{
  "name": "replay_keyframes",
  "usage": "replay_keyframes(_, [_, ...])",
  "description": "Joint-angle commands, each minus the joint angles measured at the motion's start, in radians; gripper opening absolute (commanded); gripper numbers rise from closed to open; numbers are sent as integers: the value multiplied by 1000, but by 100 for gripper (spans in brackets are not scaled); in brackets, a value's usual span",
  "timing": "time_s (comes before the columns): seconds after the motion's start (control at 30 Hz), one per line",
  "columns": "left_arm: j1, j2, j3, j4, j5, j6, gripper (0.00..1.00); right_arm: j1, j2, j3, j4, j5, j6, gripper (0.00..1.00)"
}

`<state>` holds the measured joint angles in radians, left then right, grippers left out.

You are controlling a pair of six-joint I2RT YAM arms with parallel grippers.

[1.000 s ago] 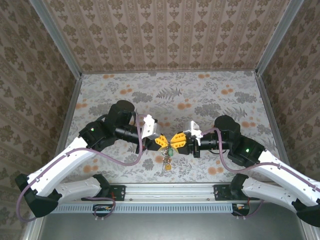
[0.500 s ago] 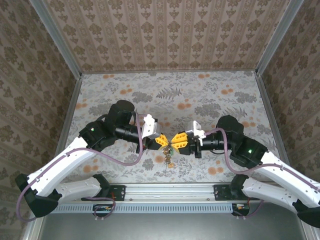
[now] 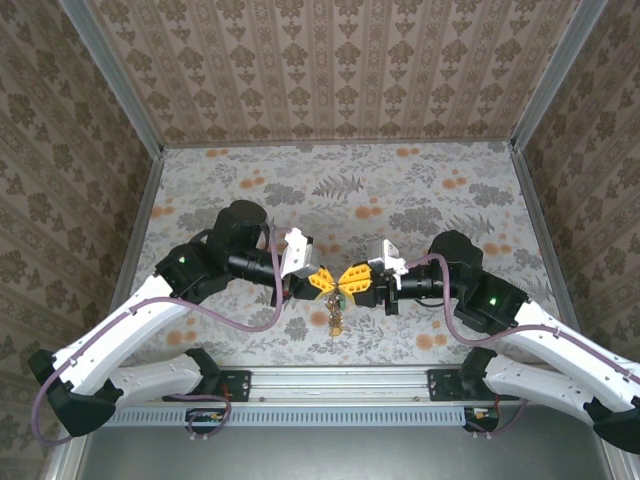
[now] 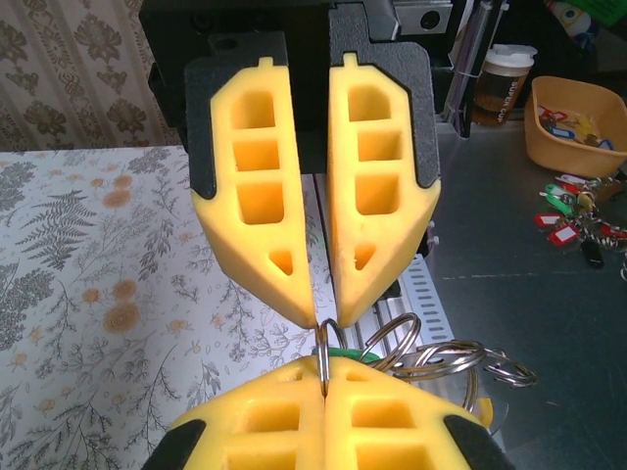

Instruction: Put the keys on the keyring

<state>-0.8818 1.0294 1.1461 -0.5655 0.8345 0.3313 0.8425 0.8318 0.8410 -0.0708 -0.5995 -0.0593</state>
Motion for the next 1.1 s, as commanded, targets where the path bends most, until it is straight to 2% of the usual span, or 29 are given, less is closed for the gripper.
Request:
replay_keyframes(0.0, [0,-18,13,87,37,-23,0,11,7,-20,26,-7,10,22])
replay_keyframes(0.1, [3,-20,13,88,37,-24,0,11,7,-22,26,-4,10,29])
replay_keyframes(0.17, [4,-20,11,88,38,-26,0,12,7,-23,22,1,9,29])
replay_keyframes(0.27, [3,-18,8,91,39,-25,0,12,7,-22,20,4,3,20])
replay_keyframes(0.4, [3,-15,7,88,40,-24,0,12,16,-17,28,6,-1,15])
replay_keyframes(0.5, [3,-15,8,82,49,-27,0,13,20,-13,29,4,-3,0])
replay_keyframes(0.63, [3,-18,20,58,31,-29,0,16,3,-13,8,28,-17,0])
replay_keyframes(0.7, [3,-17,35,15,-22,-31,0,15,-14,-2,-22,49,-28,0])
replay_keyframes(0.9, [-2,-34,123,-204,-185,14,36,18,-44,52,-178,113,-90,0])
replay_keyframes(0.97, [-5,-34,156,-246,-236,31,40,18,-35,69,-219,132,-107,0])
replay_keyframes(1.07, [-5,-20,189,-264,-249,47,41,34,-19,105,-273,166,-133,0])
